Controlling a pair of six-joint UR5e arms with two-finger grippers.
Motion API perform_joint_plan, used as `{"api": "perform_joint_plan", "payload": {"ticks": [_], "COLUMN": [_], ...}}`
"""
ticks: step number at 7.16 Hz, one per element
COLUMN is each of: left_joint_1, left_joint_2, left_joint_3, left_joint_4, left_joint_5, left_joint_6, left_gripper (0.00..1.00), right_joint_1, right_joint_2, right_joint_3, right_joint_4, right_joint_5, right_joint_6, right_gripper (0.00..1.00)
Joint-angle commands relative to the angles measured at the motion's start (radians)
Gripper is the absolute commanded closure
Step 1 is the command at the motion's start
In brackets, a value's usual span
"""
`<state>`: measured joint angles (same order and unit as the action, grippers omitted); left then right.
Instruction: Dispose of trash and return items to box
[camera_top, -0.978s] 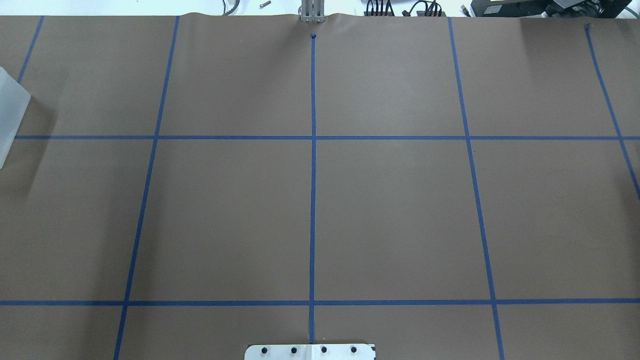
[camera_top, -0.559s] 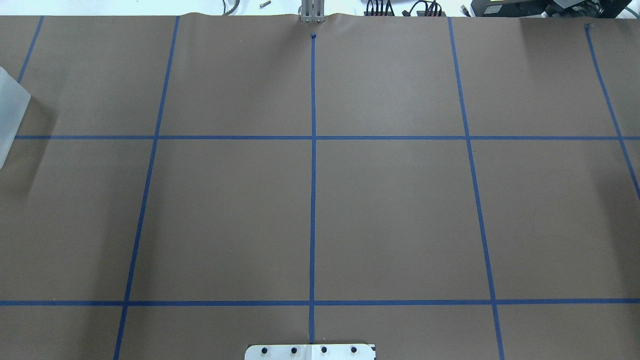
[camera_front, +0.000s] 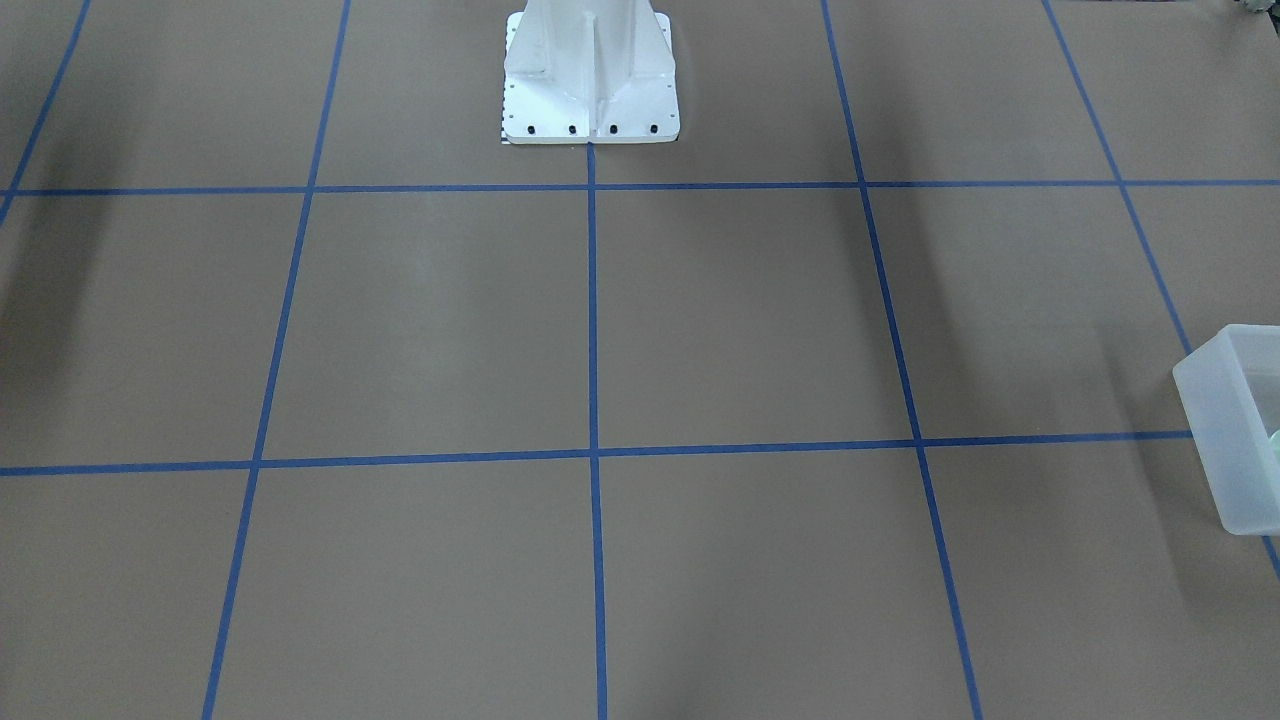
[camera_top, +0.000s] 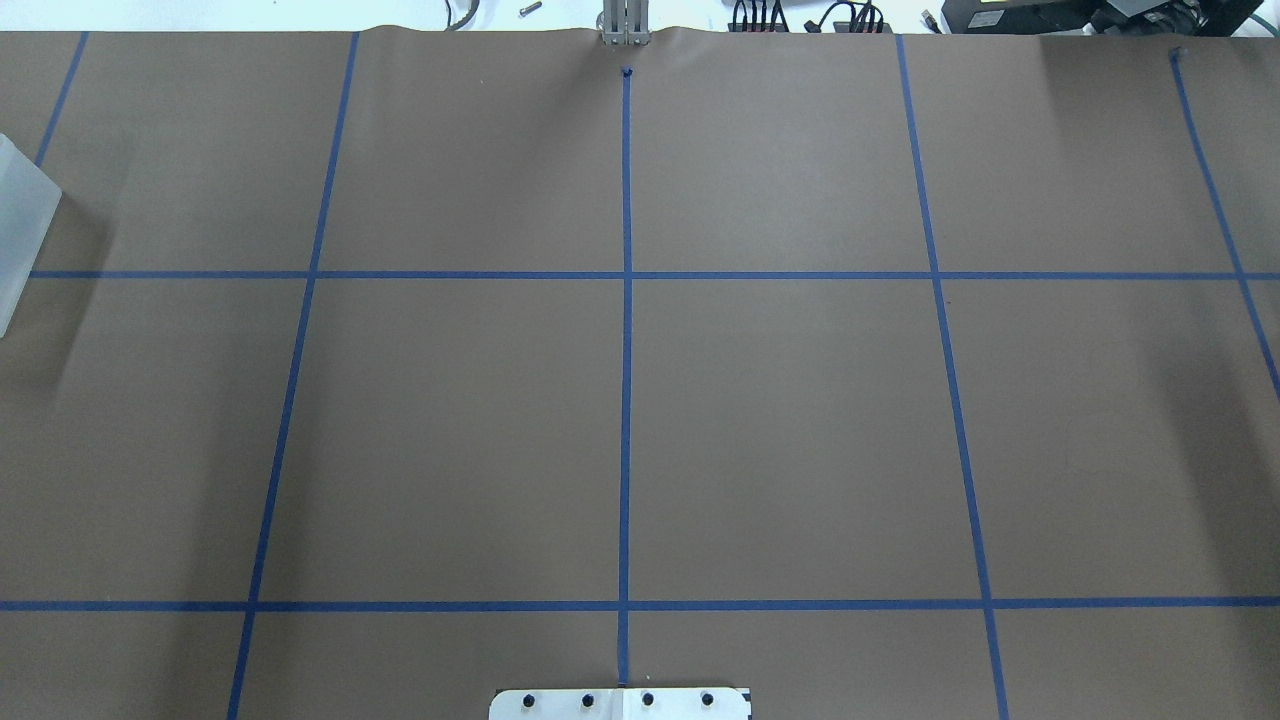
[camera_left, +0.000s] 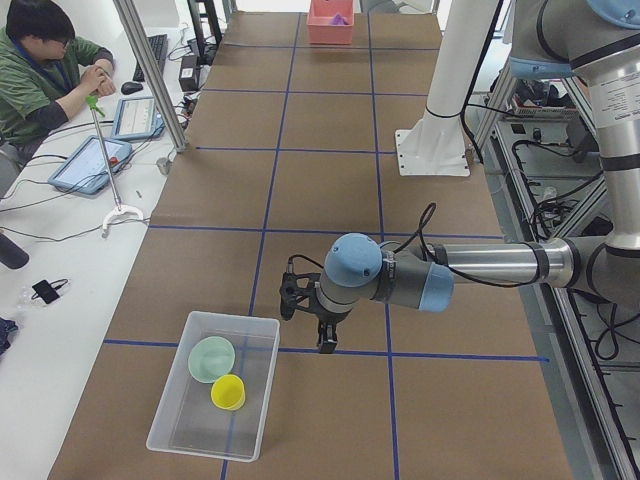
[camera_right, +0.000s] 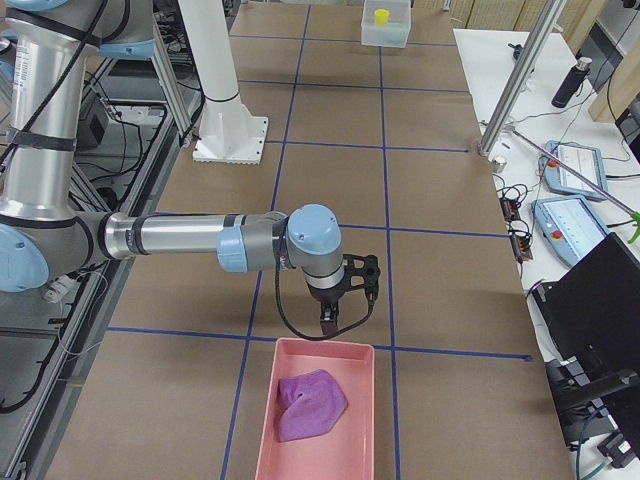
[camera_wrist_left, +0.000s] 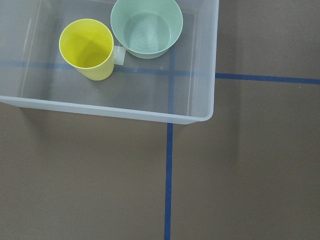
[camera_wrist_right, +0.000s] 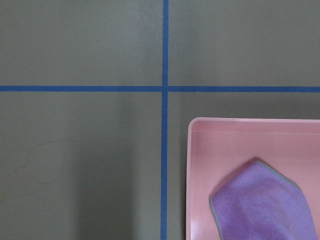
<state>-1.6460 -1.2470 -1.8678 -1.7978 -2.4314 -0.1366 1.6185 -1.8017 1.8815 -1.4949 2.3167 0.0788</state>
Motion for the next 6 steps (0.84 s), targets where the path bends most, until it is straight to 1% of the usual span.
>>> {"api": "perform_joint_plan", "payload": {"ticks": [1,2,3,4,6], "left_joint_1": [0.000,0.000,0.000,0.000,0.000], "left_joint_2": [0.001,0.001,0.003,0.003,0.003], "left_joint_3": [-0.001,0.001,0.001,0.005,0.012], "left_joint_4": [0.000,0.000,-0.002,-0.002,-0.003], "left_joint_5": [0.005,0.005,0.005,0.005,0.003], "left_joint_6": [0.000,0.000,0.000,0.000,0.000], "left_gripper": [0.01,0.01,0.01,0.01,0.01], "right_joint_1": [-0.002,-0.002,-0.002,0.000,0.000], "right_joint_2": [-0.016,-0.016,-0.024,-0.030,-0.036], "right_joint_3": [0.005,0.005,-0.007,-0.031,-0.022], "right_joint_4": [-0.011,-0.011,-0.011,0.001,0.002], "right_joint_5": [-0.052,-0.054,-0.027,-0.028,-0.033], "right_joint_6": [0.009,0.013,0.012,0.000,-0.002], "right_gripper": [0.00,0.00,0.00,0.00,0.00]}}
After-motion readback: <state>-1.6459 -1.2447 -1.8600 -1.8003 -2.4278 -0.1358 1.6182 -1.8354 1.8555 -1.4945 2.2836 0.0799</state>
